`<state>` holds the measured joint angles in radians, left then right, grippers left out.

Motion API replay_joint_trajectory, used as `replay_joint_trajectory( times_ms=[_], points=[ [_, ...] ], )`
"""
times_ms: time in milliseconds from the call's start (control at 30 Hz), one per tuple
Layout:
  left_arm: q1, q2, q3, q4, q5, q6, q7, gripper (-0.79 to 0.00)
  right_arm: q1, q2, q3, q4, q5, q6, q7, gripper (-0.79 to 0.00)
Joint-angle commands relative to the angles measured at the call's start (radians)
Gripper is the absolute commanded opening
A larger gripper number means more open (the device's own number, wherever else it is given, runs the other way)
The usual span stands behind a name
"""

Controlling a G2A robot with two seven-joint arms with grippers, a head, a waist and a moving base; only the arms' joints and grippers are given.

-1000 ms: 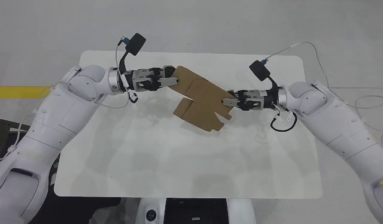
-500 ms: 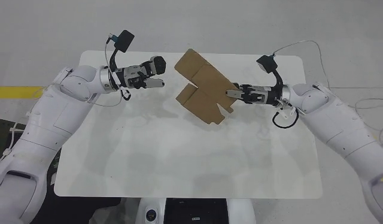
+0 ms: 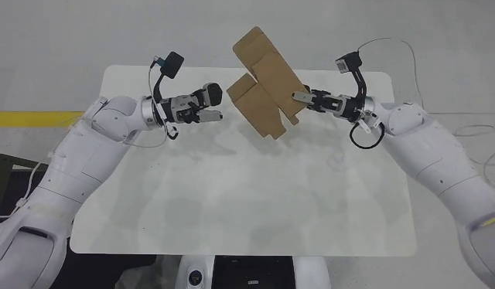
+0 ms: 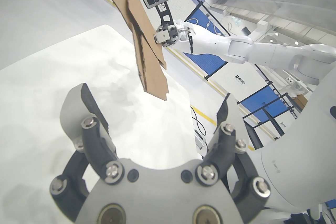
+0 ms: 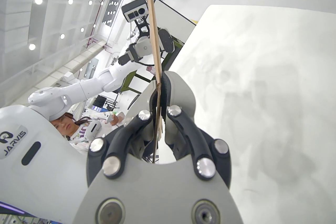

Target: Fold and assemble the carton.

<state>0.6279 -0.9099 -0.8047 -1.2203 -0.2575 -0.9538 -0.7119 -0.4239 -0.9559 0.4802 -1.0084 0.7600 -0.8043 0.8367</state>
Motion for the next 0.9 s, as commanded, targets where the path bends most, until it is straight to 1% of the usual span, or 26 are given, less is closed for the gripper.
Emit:
replay_joint_trajectory(
  times_ms=[0,167,300,433,500,533,567,600,700,733,767,800,833,867],
  points=[
    [0.009,-0.005,0.004,-0.010,-0.017,0.018,0.012,0.000,-0.005,-0.009,0.006,-0.008,0.001,0.029,-0.017,-0.785],
    [0.018,-0.015,0.003,-0.019,-0.012,0.070,0.039,0.000,-0.019,-0.033,0.019,-0.037,0.004,0.048,-0.037,-0.785],
    [0.032,-0.022,-0.002,-0.009,0.005,0.137,0.076,0.000,-0.026,-0.048,0.036,-0.047,0.010,0.042,-0.028,-0.785],
    [0.045,-0.029,-0.007,-0.019,-0.010,0.170,0.089,0.000,-0.036,-0.063,0.048,-0.050,0.016,0.053,-0.018,-0.785],
    [0.054,-0.032,-0.008,-0.032,-0.027,0.186,0.089,-0.194,-0.042,-0.071,0.053,-0.051,0.016,0.058,-0.018,-0.785],
    [0.057,-0.033,-0.009,-0.040,-0.039,0.193,0.084,-0.265,-0.044,-0.075,0.056,-0.051,0.016,0.059,-0.018,-0.785],
    [0.061,-0.034,-0.012,-0.046,-0.049,0.199,0.079,-0.302,-0.046,-0.079,0.058,-0.050,0.015,0.060,-0.019,-0.785],
    [0.064,-0.035,-0.015,-0.050,-0.059,0.206,0.077,-0.314,-0.048,-0.083,0.061,-0.048,0.014,0.061,-0.018,-0.785],
    [0.077,-0.038,-0.024,-0.065,-0.099,0.227,0.069,-0.437,-0.052,-0.095,0.069,-0.042,0.009,0.063,-0.017,-0.785],
    [0.079,-0.038,-0.028,-0.069,-0.105,0.232,0.063,-0.496,-0.053,-0.098,0.072,-0.040,0.007,0.063,-0.016,-0.785],
    [0.083,-0.039,-0.032,-0.072,-0.116,0.239,0.059,-0.591,-0.054,-0.102,0.076,-0.037,0.006,0.064,-0.015,-0.785],
    [0.086,-0.039,-0.036,-0.076,-0.127,0.244,0.054,-0.640,-0.054,-0.105,0.080,-0.034,0.004,0.064,-0.013,-0.785],
    [0.088,-0.040,-0.040,-0.080,-0.133,0.248,0.048,-0.785,-0.055,-0.108,0.084,-0.032,0.002,0.065,-0.011,-0.785],
    [0.090,-0.040,-0.045,-0.083,-0.137,0.251,0.044,-0.785,-0.055,-0.111,0.088,-0.029,0.001,0.064,-0.010,-0.785]
  ],
)
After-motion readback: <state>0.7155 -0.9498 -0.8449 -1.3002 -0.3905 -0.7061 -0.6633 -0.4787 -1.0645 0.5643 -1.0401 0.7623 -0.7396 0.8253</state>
